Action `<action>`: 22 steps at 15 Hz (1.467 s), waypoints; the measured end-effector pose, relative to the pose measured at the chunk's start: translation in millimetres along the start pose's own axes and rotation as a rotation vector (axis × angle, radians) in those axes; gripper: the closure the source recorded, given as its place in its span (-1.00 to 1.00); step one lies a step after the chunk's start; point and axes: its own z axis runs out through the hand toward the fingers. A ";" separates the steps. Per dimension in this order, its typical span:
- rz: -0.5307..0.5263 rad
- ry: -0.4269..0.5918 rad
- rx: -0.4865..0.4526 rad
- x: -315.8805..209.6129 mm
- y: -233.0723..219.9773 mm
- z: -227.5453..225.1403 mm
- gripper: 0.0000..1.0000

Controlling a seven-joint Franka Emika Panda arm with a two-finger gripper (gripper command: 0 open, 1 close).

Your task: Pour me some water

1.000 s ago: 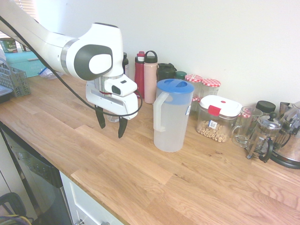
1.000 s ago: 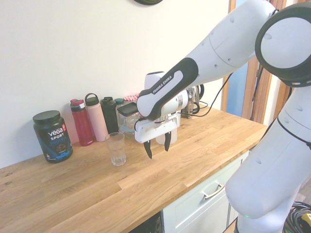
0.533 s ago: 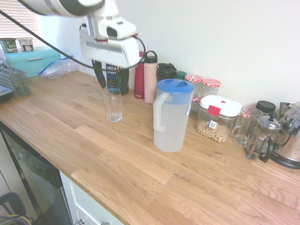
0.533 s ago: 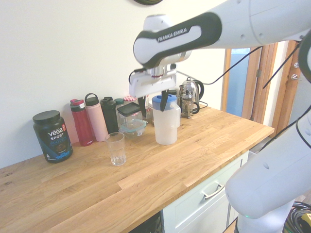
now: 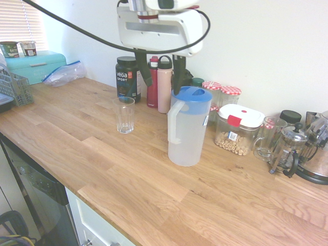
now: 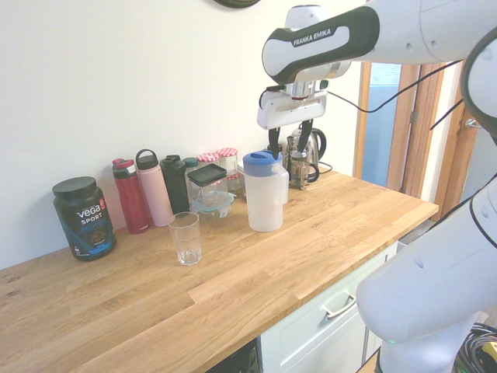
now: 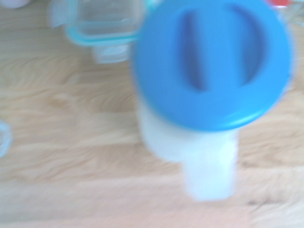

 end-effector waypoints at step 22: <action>-0.119 -0.085 -0.005 12.6 -16.7 102.2 1.00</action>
